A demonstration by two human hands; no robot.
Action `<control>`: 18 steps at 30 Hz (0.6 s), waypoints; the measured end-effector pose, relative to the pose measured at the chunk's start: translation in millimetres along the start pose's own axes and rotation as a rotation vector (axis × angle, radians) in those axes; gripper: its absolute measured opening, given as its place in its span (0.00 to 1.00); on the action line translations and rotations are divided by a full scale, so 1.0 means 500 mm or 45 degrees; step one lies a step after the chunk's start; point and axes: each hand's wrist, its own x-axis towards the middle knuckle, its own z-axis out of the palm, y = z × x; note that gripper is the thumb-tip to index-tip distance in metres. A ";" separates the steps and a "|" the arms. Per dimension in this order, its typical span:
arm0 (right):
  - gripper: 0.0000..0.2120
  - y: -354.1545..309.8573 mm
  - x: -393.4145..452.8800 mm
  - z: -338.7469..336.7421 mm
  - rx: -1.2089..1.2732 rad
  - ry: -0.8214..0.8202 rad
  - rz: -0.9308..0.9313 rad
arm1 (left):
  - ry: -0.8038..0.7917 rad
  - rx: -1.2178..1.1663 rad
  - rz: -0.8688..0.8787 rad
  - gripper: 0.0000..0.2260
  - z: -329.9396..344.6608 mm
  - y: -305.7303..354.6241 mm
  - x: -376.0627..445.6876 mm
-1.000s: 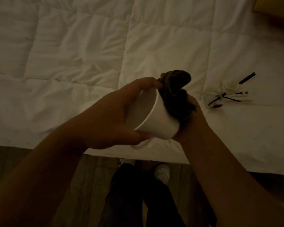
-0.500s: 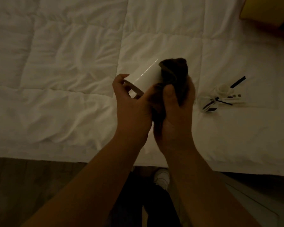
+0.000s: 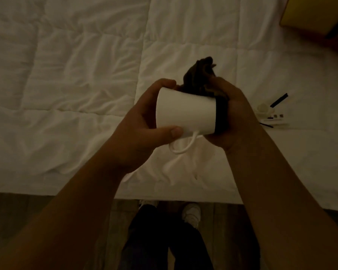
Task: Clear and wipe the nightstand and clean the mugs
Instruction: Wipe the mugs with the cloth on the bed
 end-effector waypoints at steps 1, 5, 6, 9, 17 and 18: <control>0.19 0.007 -0.001 -0.006 0.059 -0.023 0.045 | 0.008 -0.008 0.027 0.28 0.001 -0.006 -0.002; 0.23 0.052 -0.008 0.003 0.364 -0.032 0.021 | 0.075 -0.297 0.130 0.30 0.025 -0.033 -0.004; 0.23 0.068 -0.007 0.008 0.404 -0.042 -0.019 | 0.152 -0.387 0.157 0.33 0.038 -0.039 -0.001; 0.25 0.101 0.001 0.020 0.360 0.066 -0.149 | 0.504 -0.584 0.205 0.38 0.074 -0.056 0.009; 0.18 0.150 -0.030 0.037 0.034 0.397 -0.510 | 0.985 -0.123 0.235 0.27 0.106 -0.047 0.033; 0.16 0.149 -0.033 0.043 -0.099 0.451 -0.601 | 1.003 -0.152 0.222 0.25 0.103 -0.044 0.039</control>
